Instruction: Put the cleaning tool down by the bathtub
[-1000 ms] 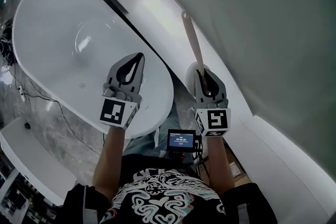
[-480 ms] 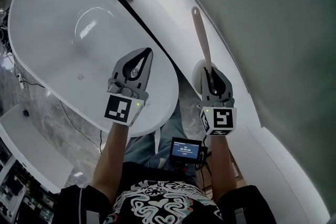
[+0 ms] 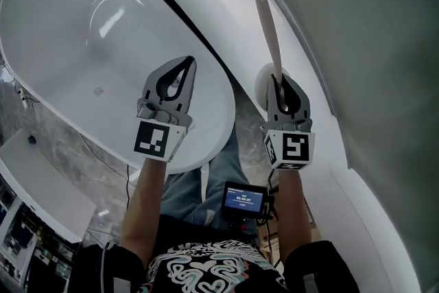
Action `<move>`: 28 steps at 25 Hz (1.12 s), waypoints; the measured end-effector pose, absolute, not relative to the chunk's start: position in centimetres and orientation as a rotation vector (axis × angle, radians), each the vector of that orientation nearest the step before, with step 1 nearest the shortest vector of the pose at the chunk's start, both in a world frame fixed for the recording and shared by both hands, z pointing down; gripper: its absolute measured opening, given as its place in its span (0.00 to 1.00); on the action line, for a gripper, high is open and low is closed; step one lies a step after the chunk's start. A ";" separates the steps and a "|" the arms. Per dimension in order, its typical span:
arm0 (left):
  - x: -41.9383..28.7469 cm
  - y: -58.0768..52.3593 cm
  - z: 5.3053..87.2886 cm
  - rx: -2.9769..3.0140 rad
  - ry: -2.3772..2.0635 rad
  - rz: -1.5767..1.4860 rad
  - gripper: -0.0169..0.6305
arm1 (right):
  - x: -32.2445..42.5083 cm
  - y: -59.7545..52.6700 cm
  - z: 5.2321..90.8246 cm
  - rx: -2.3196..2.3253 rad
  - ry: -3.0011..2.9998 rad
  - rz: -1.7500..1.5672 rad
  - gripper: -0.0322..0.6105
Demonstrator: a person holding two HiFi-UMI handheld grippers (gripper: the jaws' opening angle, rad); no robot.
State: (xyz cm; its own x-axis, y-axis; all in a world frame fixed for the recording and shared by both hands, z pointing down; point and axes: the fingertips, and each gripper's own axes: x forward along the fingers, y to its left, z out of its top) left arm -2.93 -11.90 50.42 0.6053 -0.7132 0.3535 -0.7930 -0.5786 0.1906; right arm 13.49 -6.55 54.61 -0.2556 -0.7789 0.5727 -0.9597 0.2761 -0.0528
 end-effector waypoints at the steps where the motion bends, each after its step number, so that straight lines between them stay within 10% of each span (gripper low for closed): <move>1: -2.9 -11.8 50.9 2.503 -1.216 0.347 0.05 | 13.6 -6.6 55.0 1.560 -2.112 0.550 0.16; 28: -0.9 -9.7 64.2 2.444 -1.071 0.609 0.05 | 15.2 -7.5 69.0 1.394 -2.017 0.533 0.16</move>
